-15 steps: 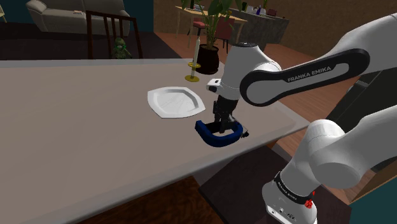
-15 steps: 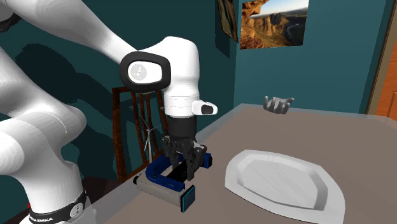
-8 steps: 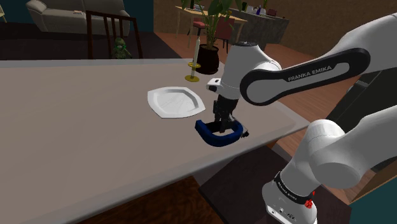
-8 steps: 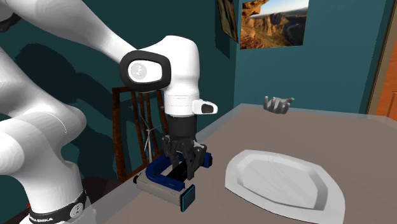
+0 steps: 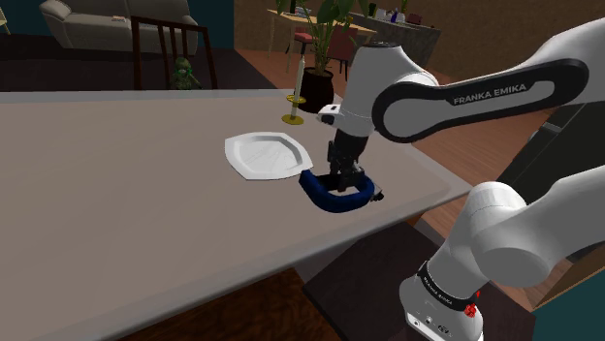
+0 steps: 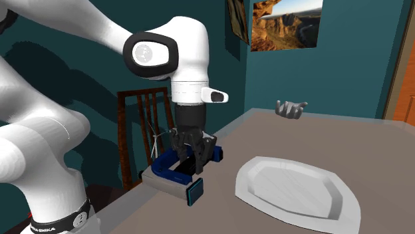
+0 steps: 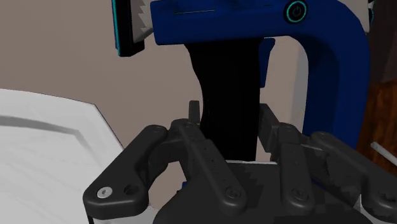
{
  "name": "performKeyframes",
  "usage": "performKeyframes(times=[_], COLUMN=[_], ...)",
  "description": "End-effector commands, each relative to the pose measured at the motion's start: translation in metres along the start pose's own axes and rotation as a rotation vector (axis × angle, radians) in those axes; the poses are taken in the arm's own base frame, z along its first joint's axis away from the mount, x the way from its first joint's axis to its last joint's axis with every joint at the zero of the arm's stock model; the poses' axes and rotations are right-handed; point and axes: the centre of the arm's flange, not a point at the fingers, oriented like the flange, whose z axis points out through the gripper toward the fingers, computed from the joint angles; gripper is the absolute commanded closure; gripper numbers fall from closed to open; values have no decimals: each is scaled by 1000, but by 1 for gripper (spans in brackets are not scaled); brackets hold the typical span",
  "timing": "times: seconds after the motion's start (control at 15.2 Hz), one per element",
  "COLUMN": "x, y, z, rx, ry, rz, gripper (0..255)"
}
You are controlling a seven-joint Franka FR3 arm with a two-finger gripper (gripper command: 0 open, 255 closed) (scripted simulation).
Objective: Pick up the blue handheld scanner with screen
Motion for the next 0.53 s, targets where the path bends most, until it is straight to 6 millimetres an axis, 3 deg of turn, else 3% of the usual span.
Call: performKeyframes(times=[0.0, 0.33, 0.46], x=[-1, -2, -2], y=[0, 0, 0], z=[-11, -37, -38], rx=[0, 0, 0], ry=[0, 0, 0], rz=[0, 0, 0], gripper=[255, 255, 255])
